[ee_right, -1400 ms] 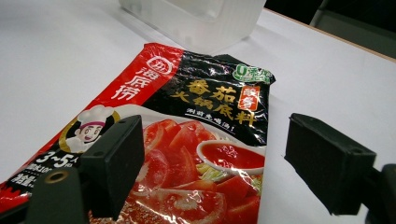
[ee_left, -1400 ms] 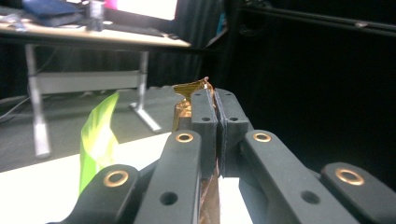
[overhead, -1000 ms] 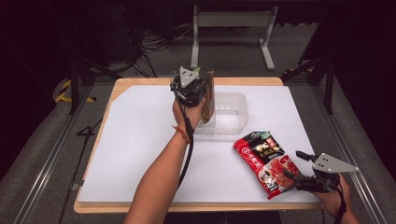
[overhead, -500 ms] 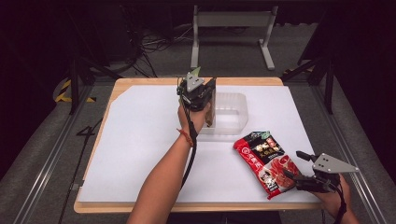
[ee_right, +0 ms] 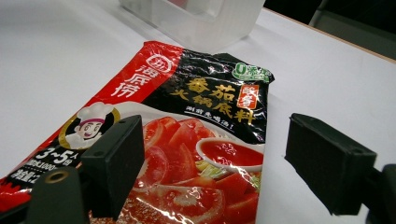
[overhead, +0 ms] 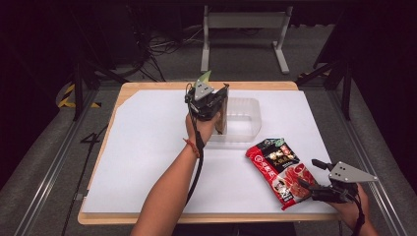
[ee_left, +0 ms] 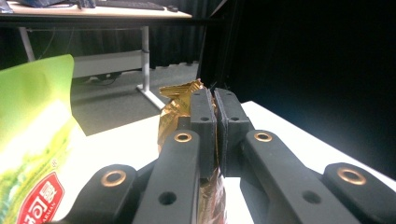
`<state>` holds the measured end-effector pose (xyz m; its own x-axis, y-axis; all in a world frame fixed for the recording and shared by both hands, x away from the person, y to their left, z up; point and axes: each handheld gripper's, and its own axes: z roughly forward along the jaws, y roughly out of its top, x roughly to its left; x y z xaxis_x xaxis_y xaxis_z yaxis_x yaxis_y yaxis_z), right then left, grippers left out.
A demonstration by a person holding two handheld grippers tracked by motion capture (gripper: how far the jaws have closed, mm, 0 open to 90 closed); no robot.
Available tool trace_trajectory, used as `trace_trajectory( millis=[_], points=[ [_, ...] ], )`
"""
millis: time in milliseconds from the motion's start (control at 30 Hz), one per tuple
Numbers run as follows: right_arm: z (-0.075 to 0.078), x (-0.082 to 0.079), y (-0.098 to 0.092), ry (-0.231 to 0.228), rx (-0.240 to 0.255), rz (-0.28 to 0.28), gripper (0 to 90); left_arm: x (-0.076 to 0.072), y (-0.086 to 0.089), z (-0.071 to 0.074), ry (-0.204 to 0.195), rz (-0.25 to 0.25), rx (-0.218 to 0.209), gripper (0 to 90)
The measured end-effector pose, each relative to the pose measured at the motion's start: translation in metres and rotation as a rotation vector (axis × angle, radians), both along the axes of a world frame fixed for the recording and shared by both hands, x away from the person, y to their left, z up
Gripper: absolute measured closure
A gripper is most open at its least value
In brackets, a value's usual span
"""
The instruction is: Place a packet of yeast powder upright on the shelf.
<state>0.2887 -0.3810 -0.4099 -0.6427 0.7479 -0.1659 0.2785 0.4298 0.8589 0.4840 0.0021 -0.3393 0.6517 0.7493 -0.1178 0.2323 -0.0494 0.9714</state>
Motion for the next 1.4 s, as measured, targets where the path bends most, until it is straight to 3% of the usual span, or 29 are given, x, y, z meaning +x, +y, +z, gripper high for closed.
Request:
trace_trajectory(
  millis=[267, 300, 367, 467, 800, 1100, 1400],
  points=[
    [0.0, 0.0, 0.0, -0.001, 0.0, 0.002, 20.1, -0.002, -0.004, -0.005, -0.005, -0.03, -0.005, 87.2],
    [0.0, -0.001, 0.0, -0.005, -0.006, 0.006, 20.0, -0.004, -0.006, -0.008, 0.006, -0.041, 0.025, 87.2],
    [0.0, -0.001, 0.001, -0.006, -0.008, 0.008, 20.0, -0.009, -0.004, -0.012, -0.015, -0.049, 0.015, 87.2],
    [0.001, -0.002, 0.001, -0.008, -0.007, 0.007, 20.1, -0.011, -0.001, -0.013, -0.014, -0.055, -0.003, 87.1],
    [0.0, 0.0, 0.003, -0.002, -0.013, 0.009, 20.0, -0.013, 0.002, -0.013, -0.011, -0.073, 0.0, 86.5],
    [0.001, 0.002, 0.001, 0.001, -0.002, 0.002, 20.2, -0.016, 0.008, -0.004, -0.021, -0.113, 0.075, 82.6],
    [0.001, 0.003, 0.004, 0.003, -0.01, 0.003, 21.5, -0.018, 0.012, 0.0, -0.039, -0.125, 0.101, 81.9]
  ],
)
